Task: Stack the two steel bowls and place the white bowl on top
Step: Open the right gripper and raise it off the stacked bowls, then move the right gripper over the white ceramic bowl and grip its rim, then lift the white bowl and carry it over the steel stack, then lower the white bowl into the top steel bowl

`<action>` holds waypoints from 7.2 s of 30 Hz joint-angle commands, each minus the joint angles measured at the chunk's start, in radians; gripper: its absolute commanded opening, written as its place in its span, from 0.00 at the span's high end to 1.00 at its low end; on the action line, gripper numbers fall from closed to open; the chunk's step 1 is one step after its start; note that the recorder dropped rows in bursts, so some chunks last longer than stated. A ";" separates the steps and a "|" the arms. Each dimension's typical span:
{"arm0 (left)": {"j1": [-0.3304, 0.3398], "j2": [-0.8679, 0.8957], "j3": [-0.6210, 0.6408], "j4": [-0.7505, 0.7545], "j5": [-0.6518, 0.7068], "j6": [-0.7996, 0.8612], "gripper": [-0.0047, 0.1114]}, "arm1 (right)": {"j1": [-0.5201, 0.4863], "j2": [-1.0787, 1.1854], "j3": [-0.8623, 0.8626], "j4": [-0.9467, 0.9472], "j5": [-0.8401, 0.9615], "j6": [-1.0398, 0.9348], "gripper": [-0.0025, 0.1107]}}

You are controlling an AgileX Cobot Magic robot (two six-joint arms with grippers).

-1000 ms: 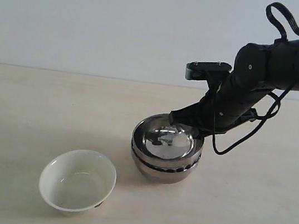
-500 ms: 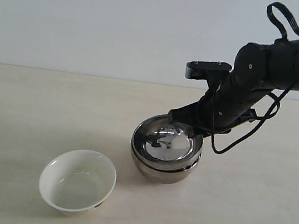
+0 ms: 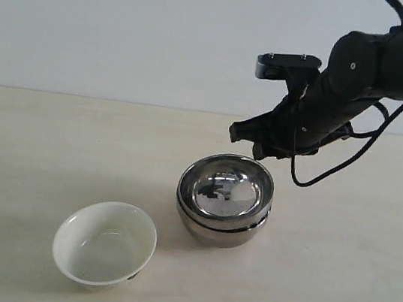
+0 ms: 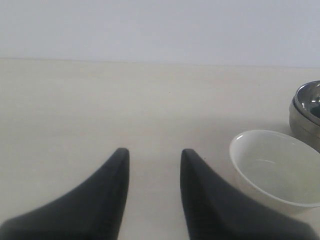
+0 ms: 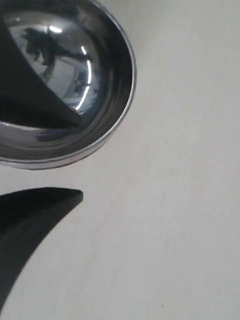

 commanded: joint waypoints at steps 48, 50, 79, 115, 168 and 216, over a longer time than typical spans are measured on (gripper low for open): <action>0.003 -0.003 0.004 -0.001 -0.007 0.003 0.68 | 0.247 -0.344 0.163 0.019 -0.070 -0.221 0.46; 0.003 -0.003 0.004 -0.001 -0.007 0.003 0.68 | 0.297 -0.344 0.127 0.019 0.006 -0.240 0.46; 0.003 -0.003 0.004 -0.001 -0.007 0.003 0.68 | 0.596 0.041 0.039 0.009 -0.004 -0.290 0.46; 0.003 -0.003 0.004 -0.001 -0.007 0.003 0.68 | 0.596 0.178 0.039 -0.067 -0.094 -0.355 0.98; 0.003 -0.003 0.004 -0.001 -0.007 0.003 0.68 | 0.376 0.018 0.039 -0.417 0.104 0.015 0.98; 0.003 -0.003 0.004 -0.001 -0.007 0.003 0.68 | 0.245 -0.080 0.039 -0.447 0.193 0.285 0.98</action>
